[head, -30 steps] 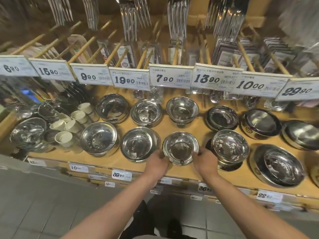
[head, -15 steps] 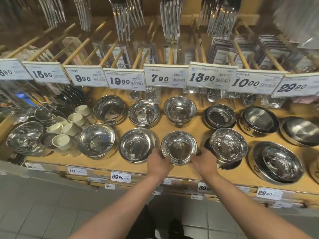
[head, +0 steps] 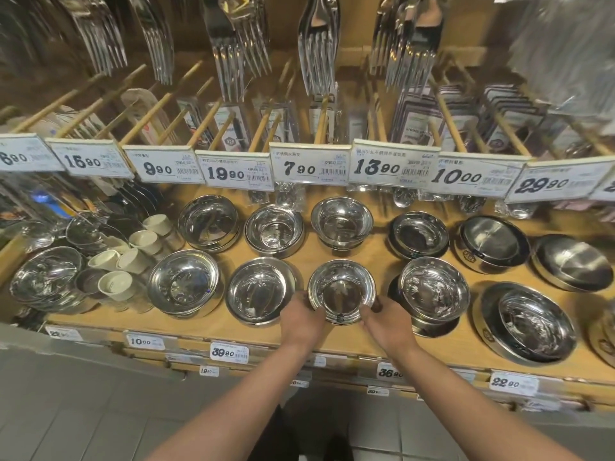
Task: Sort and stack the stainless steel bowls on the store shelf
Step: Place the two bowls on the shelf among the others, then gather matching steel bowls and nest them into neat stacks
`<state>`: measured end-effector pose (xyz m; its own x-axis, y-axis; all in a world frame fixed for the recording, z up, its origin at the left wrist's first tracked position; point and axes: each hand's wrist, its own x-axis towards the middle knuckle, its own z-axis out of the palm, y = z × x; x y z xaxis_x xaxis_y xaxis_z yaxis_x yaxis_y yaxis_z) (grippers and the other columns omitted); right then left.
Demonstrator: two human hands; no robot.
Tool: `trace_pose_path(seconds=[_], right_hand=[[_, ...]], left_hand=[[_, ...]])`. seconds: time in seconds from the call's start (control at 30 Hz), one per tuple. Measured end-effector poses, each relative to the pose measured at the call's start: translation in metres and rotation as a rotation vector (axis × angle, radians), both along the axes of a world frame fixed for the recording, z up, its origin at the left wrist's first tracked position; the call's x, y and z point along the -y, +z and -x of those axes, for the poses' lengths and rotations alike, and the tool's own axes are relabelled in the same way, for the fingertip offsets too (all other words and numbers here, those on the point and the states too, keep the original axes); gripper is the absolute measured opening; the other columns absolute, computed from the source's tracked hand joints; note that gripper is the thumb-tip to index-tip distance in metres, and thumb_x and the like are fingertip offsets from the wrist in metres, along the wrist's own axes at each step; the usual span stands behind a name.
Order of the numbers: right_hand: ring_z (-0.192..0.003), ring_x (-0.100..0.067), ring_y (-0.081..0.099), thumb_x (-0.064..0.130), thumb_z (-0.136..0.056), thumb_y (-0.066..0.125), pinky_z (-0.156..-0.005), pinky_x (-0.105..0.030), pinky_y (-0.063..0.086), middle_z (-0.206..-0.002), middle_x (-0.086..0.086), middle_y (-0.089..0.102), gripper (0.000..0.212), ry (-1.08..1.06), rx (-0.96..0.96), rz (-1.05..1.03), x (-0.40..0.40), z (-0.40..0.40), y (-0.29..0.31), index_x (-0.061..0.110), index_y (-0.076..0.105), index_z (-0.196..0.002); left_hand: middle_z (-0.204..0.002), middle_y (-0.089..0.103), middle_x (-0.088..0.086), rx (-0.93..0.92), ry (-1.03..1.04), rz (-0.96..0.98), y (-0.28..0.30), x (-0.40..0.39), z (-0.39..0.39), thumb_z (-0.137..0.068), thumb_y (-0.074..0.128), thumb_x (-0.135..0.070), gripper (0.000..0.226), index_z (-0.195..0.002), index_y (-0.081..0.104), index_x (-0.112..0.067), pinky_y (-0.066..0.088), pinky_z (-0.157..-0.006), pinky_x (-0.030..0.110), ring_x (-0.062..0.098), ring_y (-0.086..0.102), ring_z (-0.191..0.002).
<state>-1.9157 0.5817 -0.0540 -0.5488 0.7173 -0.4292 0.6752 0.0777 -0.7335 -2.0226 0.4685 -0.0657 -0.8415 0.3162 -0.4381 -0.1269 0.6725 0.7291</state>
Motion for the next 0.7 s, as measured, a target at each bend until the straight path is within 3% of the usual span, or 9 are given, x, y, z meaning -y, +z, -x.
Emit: trace_pose_path(seconds=[0.07, 0.13, 0.23, 0.3, 0.4, 0.5, 0.57, 0.63, 0.7], right_hand=[[-0.091, -0.027, 0.069, 0.032, -0.098, 0.059, -0.080, -0.038, 0.052, -0.094, -0.010, 0.072, 0.023, 0.028, -0.007, 0.049, 0.000, -0.011, 0.008, 0.011, 0.068, -0.095], [-0.092, -0.018, 0.069, 0.032, -0.099, 0.061, -0.067, -0.026, 0.057, -0.102, -0.011, 0.069, 0.019, -0.024, -0.093, 0.186, -0.001, -0.031, 0.020, 0.017, 0.069, -0.105], [-0.089, -0.013, 0.070, 0.023, -0.099, 0.061, -0.056, -0.012, 0.053, -0.103, -0.007, 0.072, 0.020, -0.123, -0.207, 0.278, -0.012, -0.070, 0.039, 0.020, 0.068, -0.117], [-0.088, -0.015, 0.072, 0.022, -0.100, 0.060, -0.063, -0.019, 0.057, -0.100, -0.006, 0.076, 0.017, -0.174, -0.252, 0.218, -0.024, -0.094, 0.051, 0.022, 0.070, -0.114], [-0.099, -0.028, 0.070, 0.020, -0.101, 0.059, -0.086, -0.040, 0.059, -0.104, -0.009, 0.075, 0.016, -0.286, -0.304, 0.197, -0.045, -0.123, 0.062, 0.019, 0.071, -0.111], [-0.093, -0.024, 0.070, 0.018, -0.101, 0.057, -0.079, -0.035, 0.057, -0.101, -0.007, 0.075, 0.016, -0.368, -0.335, 0.188, -0.059, -0.141, 0.064, 0.018, 0.072, -0.106], [-0.085, -0.022, 0.069, 0.016, -0.101, 0.058, -0.075, -0.032, 0.057, -0.094, -0.005, 0.075, 0.015, -0.405, -0.352, 0.173, -0.066, -0.149, 0.061, 0.016, 0.072, -0.105], [-0.083, -0.022, 0.067, 0.016, -0.100, 0.058, -0.080, -0.036, 0.058, -0.092, -0.008, 0.073, 0.015, -0.434, -0.365, 0.166, -0.071, -0.155, 0.058, 0.013, 0.070, -0.108], [-0.086, -0.024, 0.068, 0.014, -0.100, 0.057, -0.085, -0.040, 0.058, -0.095, -0.010, 0.073, 0.016, -0.454, -0.378, 0.165, -0.073, -0.157, 0.056, 0.012, 0.069, -0.111]], left_hand=[[-0.105, 0.067, -0.006, 0.015, -0.059, -0.025, 0.008, 0.010, -0.004, -0.090, 0.070, -0.029, 0.034, -0.120, 0.061, -0.015, 0.047, -0.085, 0.027, 0.015, 0.062, -0.097], [-0.107, 0.066, -0.010, 0.015, -0.120, -0.062, 0.018, 0.026, -0.006, -0.090, 0.071, -0.032, 0.032, -0.120, 0.060, -0.024, 0.051, -0.089, 0.032, 0.015, 0.064, -0.099], [-0.103, 0.069, -0.012, 0.038, -0.135, -0.139, 0.030, 0.054, 0.001, -0.091, 0.069, -0.025, 0.023, -0.113, 0.063, -0.029, 0.055, -0.074, 0.030, 0.012, 0.068, -0.083], [-0.099, 0.072, -0.008, 0.040, -0.114, -0.177, 0.039, 0.069, 0.011, -0.092, 0.067, -0.022, 0.022, -0.113, 0.066, -0.027, 0.058, -0.074, 0.029, 0.013, 0.070, -0.083], [-0.086, 0.074, -0.007, 0.048, -0.061, -0.234, 0.050, 0.077, 0.028, -0.094, 0.064, -0.015, 0.006, -0.096, 0.069, -0.015, 0.060, -0.084, 0.041, 0.018, 0.069, -0.082], [-0.069, 0.071, -0.007, 0.045, -0.005, -0.263, 0.056, 0.064, 0.036, -0.095, 0.062, -0.012, 0.011, -0.090, 0.070, -0.015, 0.057, -0.054, 0.021, 0.007, 0.065, -0.059], [-0.063, 0.072, -0.012, 0.027, 0.030, -0.289, 0.057, 0.054, 0.038, -0.095, 0.061, -0.012, 0.014, -0.092, 0.072, -0.020, 0.049, -0.045, 0.013, -0.003, 0.062, -0.048], [-0.068, 0.075, -0.010, 0.016, 0.051, -0.314, 0.059, 0.050, 0.040, -0.095, 0.061, -0.013, 0.013, -0.092, 0.071, -0.021, 0.050, -0.049, 0.016, -0.003, 0.064, -0.051], [-0.081, 0.076, -0.002, 0.024, 0.072, -0.317, 0.060, 0.052, 0.045, -0.095, 0.063, -0.015, 0.012, -0.092, 0.072, -0.023, 0.054, -0.064, 0.026, 0.010, 0.069, -0.070]])
